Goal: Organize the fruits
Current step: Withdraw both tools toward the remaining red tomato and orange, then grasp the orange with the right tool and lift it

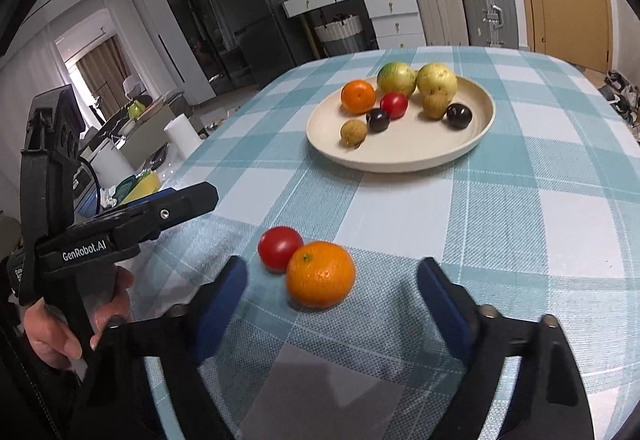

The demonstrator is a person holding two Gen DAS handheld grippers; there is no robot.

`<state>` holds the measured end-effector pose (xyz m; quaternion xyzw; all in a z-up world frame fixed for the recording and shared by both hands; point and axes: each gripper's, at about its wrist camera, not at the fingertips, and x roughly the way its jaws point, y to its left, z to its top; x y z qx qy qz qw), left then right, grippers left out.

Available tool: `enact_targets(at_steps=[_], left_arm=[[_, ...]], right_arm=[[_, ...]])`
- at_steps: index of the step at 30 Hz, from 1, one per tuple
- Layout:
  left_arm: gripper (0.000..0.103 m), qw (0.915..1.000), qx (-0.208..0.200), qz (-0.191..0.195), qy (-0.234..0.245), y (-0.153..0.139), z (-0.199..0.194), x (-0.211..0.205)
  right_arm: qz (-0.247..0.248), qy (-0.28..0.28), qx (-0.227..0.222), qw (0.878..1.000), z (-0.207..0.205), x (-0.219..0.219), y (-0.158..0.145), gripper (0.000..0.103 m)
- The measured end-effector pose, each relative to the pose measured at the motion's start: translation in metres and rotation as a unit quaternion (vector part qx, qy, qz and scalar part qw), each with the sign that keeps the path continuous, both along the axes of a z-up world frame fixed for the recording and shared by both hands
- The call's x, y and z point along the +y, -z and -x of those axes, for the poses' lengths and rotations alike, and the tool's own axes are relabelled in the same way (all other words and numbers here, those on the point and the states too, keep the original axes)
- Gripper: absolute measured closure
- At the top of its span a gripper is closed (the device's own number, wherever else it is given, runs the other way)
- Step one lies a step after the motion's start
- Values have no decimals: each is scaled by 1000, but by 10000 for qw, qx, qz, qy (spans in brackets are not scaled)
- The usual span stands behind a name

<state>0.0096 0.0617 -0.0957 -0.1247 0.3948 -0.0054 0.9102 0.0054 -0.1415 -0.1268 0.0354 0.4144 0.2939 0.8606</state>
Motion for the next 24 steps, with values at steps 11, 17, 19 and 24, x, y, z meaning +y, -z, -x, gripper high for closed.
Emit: enact_targets(at_steps=[11,17,19,24], left_arm=[[1,10000,27,-10,65,1,2,1],[1,9999,125,-31,105,0,2,-1],[1,9997,156,-9,178,-1,1,-4],[1,9990,215,-129,377,-2,-1,-18]], right_arm=[[72,-178,221,9996,-2,9,10,61],[-98,-72,312,9994,-4,2,10,64],[-148,-18,280,9995,-3,-3,8,64],[-197,86,140,9997,1,-13,2,64]])
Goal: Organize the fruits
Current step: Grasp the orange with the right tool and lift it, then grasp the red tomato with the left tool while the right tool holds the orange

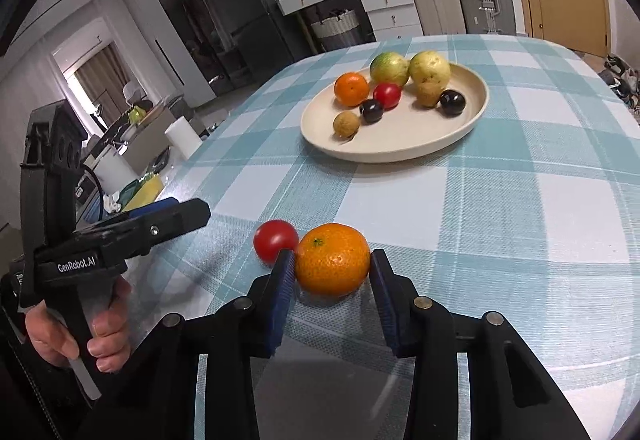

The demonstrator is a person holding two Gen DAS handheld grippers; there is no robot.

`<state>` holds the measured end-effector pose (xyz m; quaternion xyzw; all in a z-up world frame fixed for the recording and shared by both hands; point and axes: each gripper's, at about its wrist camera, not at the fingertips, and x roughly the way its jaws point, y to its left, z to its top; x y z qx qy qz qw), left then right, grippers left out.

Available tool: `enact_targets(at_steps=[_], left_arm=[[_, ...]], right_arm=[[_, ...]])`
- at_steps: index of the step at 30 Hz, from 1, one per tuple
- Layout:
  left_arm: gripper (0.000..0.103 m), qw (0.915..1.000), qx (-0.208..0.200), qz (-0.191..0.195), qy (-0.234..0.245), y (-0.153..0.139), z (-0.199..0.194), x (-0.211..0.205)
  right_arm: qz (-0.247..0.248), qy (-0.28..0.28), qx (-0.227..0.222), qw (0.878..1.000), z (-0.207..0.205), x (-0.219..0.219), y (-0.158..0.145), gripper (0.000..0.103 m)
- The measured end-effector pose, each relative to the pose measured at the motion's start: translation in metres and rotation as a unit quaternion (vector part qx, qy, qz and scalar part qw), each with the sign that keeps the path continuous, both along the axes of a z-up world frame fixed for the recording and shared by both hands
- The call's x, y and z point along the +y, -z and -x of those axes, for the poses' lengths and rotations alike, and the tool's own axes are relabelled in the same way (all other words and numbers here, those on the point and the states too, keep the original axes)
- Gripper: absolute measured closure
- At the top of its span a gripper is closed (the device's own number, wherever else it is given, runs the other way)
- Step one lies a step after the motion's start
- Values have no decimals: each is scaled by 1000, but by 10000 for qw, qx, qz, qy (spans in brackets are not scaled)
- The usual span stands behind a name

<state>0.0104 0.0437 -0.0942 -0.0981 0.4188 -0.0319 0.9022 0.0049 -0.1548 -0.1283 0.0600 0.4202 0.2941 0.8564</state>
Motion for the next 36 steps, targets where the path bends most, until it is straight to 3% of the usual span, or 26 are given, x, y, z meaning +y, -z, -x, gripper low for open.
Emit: enact_targets(at_steps=[7,15,18,22,25,28,30,33,36], left_arm=[[1,9994,206,-125,266,8,-8,-20],[1,9984,269,3,502,8,-17,-34],[2,9970,558,-7,540,15,-24,-37],[4,9953,606,300,688,19,-25,-36],[15,9937,630,401,837,21,-27,-39],[32,9929,719,440,834,23,-29,-40],[57,9925,750,508,823,24,-30,-40],[76,9901,764,655,982,25,-31,-40],[76,9884,810,766,1034,26,-33,-39]], right_arm=[[-107,197,-102,9997,0,-21,-7,64],[-75,318,-230,9992,0,-34,-13,64],[-102,322,-188,9993,-1,-36,-10,64],[-134,315,-184,9992,-2,-37,-9,64],[-127,317,-176,9993,-4,-38,-8,64],[-142,328,-109,9993,-8,-39,-5,64],[-161,322,-86,9993,-10,-39,-3,64],[-187,283,-119,9994,-10,-38,-5,64],[-226,235,-157,9993,-9,-38,-6,64]])
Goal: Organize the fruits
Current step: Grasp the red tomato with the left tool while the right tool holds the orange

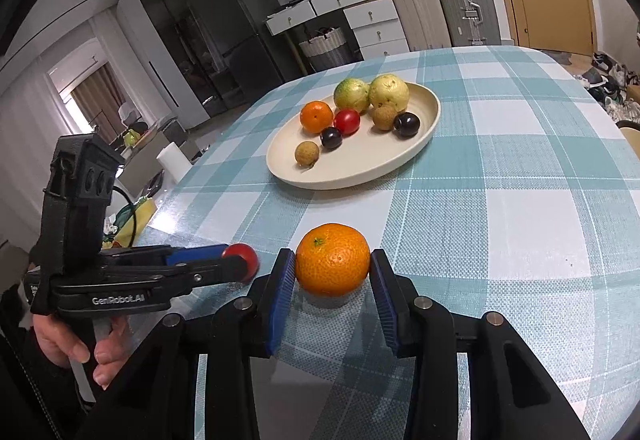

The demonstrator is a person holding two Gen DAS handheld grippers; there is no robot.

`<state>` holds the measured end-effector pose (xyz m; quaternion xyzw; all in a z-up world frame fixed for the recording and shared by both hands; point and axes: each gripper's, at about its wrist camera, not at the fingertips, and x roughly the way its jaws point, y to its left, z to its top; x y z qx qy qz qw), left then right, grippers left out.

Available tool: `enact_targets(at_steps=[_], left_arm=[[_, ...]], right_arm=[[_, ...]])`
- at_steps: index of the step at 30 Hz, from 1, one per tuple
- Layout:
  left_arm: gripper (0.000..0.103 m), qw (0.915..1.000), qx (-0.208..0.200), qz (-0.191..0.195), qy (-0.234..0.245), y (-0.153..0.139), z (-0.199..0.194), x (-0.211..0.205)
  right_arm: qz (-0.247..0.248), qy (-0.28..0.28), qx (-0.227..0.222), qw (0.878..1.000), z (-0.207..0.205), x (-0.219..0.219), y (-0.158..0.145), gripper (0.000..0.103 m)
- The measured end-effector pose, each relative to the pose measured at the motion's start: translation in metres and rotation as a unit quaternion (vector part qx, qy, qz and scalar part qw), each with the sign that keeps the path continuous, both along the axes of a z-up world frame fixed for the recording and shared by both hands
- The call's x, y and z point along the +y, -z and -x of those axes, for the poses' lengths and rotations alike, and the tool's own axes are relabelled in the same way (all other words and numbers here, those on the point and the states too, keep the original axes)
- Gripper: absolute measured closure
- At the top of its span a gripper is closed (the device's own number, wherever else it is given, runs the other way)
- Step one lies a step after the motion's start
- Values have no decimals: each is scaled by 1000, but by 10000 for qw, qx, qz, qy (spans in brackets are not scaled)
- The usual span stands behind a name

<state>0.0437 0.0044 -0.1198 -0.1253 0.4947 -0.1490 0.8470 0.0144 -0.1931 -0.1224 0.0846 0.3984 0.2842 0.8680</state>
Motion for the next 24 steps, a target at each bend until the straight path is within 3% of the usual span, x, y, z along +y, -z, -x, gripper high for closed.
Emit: enact_targets(at_steps=[24], left_arm=[[76,9995,-286,-132,16,-36,-19,-11]], right_arm=[[-349,-115,-105,9993,0,-13,-11,64]])
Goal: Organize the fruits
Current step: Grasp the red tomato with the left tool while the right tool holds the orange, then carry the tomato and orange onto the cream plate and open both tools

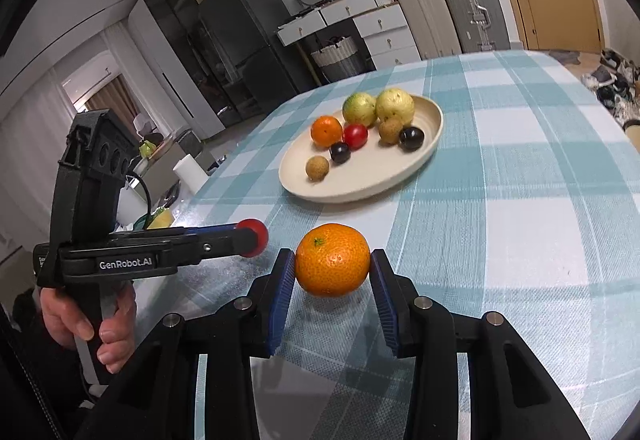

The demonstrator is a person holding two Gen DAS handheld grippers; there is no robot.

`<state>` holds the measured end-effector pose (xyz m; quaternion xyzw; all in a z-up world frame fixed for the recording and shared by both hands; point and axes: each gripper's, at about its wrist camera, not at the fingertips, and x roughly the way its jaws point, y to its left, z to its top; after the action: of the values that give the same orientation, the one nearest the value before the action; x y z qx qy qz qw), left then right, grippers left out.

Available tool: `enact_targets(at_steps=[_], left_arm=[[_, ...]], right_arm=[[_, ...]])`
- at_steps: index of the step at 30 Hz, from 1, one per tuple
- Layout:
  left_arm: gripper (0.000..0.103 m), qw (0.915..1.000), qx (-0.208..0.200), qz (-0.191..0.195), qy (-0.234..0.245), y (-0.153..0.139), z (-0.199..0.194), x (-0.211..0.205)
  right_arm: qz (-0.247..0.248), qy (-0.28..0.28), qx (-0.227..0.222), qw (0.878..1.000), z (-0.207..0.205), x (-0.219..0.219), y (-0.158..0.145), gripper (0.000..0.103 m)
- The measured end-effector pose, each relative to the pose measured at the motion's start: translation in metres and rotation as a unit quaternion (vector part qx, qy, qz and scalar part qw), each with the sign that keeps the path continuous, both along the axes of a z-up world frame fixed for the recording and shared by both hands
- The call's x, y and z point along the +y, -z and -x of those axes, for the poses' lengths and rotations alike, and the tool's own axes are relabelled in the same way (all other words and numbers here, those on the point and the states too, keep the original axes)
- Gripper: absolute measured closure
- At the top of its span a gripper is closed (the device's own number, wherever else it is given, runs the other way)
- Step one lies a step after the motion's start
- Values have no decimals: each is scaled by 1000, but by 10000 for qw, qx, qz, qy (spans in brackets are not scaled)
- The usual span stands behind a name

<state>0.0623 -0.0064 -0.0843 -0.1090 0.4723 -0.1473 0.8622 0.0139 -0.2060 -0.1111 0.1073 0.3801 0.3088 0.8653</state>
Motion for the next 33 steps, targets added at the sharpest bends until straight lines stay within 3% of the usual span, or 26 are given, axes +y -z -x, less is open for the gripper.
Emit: enact_targets(at_steps=[16,33], left_arm=[[76,9995,-133,275,-68,-22,-56,9],[76,9983,33,580,54,-5,-130,0]], right_arm=[[-99,-54,-137,9998,-46,10,-24,64],[243,67,7,9997,-114,30,-16,64]])
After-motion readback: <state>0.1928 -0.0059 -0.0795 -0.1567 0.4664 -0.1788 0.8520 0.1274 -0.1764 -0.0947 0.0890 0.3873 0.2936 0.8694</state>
